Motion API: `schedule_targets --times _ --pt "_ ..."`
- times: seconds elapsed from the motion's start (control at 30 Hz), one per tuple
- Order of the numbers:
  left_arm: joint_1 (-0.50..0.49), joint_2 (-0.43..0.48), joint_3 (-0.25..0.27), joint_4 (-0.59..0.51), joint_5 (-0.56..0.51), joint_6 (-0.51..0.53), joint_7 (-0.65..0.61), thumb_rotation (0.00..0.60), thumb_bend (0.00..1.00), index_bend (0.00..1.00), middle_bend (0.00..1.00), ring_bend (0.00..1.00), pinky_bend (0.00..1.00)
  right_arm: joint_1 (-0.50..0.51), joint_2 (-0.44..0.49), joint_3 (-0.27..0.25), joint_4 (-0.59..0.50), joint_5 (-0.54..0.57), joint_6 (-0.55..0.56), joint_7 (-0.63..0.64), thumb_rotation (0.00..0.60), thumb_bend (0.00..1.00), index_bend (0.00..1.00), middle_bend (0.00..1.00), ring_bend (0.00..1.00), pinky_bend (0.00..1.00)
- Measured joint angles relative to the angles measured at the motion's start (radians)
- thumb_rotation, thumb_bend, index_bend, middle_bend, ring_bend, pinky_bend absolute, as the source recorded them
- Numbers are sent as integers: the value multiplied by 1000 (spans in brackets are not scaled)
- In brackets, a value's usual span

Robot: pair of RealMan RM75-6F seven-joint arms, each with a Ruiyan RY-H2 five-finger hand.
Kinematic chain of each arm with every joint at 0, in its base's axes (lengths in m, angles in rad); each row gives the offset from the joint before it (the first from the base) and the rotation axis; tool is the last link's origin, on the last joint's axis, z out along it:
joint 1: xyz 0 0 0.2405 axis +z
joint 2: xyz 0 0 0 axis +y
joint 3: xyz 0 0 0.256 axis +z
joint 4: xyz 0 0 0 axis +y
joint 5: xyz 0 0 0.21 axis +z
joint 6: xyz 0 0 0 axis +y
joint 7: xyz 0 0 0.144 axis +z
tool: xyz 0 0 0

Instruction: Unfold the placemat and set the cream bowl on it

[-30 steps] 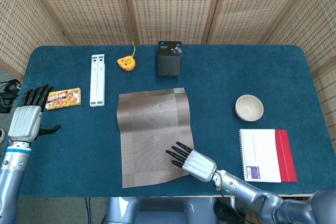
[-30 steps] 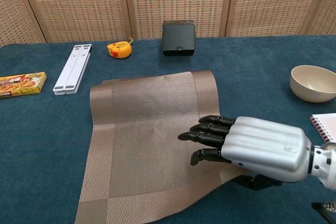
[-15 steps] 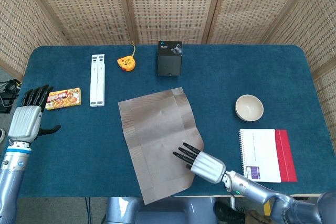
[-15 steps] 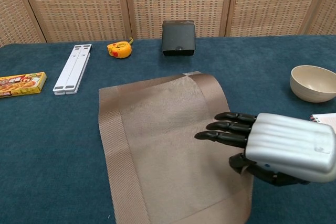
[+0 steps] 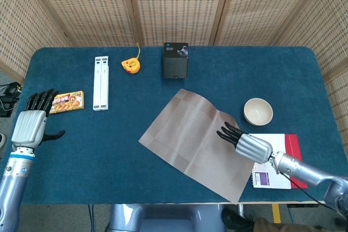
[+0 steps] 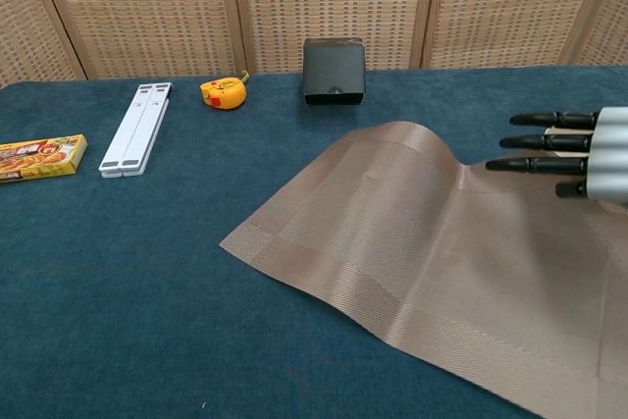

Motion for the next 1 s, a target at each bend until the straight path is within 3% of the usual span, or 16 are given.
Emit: schedule_targets --times 0.13,0.2,0.27,0.33,0.37,0.4,0.57,0.7,1.0 --pt "-1 -2 2 -1 0 -2 5 600 0 0 0 0 0 38 9 12 25 -18 -6 -47 600 722 614 0 0 0" --pt "-1 -3 3 -2 0 -2 7 600 0 0 0 0 0 49 12 15 28 -23 -14 -69 600 665 533 0 0 0" --pt "-1 -3 3 -1 1 -2 7 600 0 0 0 0 0 58 15 20 29 -24 -26 -97 600 408 258 0 0 0" --pt "-1 -3 4 0 1 -4 8 600 0 0 0 0 0 60 16 32 28 -15 -31 -123 600 132 62 0 0 0" --pt "-2 -4 5 1 2 -5 8 600 0 0 0 0 0 58 17 39 27 -5 -32 -131 600 39 13 0 0 0" --pt "-2 -5 6 4 3 -6 9 600 0 0 0 0 0 53 17 46 25 7 -32 -137 600 10 2 0 0 0" --pt "-9 -11 10 17 4 -24 9 600 0 0 0 0 0 -6 32 105 -24 117 13 -152 600 0 0 0 0 0" --pt "-21 -25 15 36 24 -38 6 600 0 0 0 0 0 -99 86 144 -104 217 119 -105 600 0 0 0 0 0" --pt "-104 -98 38 171 132 -142 -25 600 0 0 0 0 0 -310 136 207 -336 486 229 179 600 0 0 0 0 0"
